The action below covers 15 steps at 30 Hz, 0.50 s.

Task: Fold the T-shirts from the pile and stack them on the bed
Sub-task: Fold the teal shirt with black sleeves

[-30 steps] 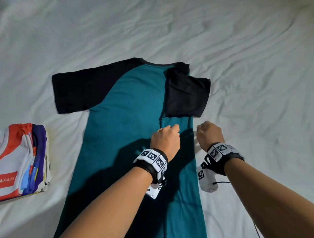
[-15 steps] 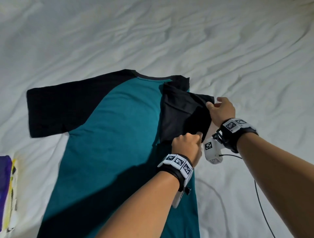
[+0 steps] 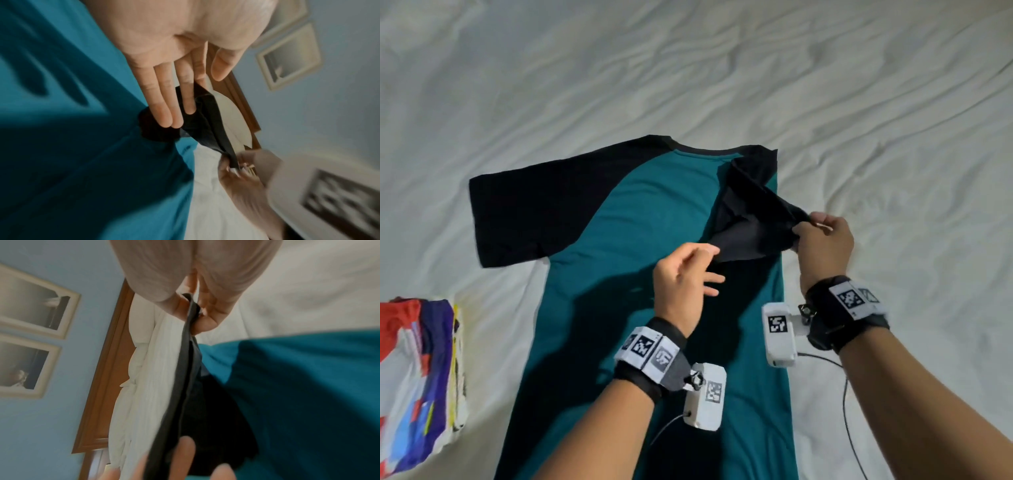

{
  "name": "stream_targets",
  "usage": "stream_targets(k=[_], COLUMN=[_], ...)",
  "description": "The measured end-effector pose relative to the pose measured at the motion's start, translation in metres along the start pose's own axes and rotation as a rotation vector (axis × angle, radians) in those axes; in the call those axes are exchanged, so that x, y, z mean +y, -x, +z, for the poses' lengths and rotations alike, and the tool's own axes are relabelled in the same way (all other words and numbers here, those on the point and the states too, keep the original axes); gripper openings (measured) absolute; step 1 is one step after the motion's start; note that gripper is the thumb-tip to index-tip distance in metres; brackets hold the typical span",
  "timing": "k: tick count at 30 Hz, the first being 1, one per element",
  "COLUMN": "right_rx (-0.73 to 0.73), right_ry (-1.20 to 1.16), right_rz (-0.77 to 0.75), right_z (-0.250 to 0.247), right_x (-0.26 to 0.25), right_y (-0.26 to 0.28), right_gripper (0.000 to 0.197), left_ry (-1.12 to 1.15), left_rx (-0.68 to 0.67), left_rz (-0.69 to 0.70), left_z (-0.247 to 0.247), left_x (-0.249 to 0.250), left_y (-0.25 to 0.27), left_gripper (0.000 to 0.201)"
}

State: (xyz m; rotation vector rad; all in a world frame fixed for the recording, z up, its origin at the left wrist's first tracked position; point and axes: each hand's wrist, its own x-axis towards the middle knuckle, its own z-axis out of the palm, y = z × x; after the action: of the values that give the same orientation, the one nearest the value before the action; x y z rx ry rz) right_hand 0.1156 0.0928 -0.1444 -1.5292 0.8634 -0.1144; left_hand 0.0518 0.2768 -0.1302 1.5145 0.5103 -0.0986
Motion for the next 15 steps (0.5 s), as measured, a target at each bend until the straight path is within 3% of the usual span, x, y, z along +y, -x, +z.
stream_targets(k=[4, 8, 12, 15], right_rx=[-0.051, -0.068, -0.051, -0.013], right_ry=[0.055, 0.21, 0.282, 0.322], right_rz=[0.092, 0.123, 0.096, 0.048], right_z=[-0.001, -0.007, -0.017, -0.023], right_x=[0.029, 0.059, 0.073, 0.077], right_y=[0.04, 0.06, 0.067, 0.067], right_gripper=[0.036, 0.024, 0.015, 0.012], left_ry=[0.037, 0.017, -0.068, -0.114], left_rx=[0.113, 0.105, 0.103, 0.098], left_rz=[-0.129, -0.194, -0.2, -0.198], left_z=[-0.031, -0.047, -0.052, -0.05], left_x=[-0.018, -0.04, -0.053, -0.06], left_y=[-0.005, -0.002, 0.002, 0.003], left_gripper=[0.017, 0.011, 0.03, 0.024])
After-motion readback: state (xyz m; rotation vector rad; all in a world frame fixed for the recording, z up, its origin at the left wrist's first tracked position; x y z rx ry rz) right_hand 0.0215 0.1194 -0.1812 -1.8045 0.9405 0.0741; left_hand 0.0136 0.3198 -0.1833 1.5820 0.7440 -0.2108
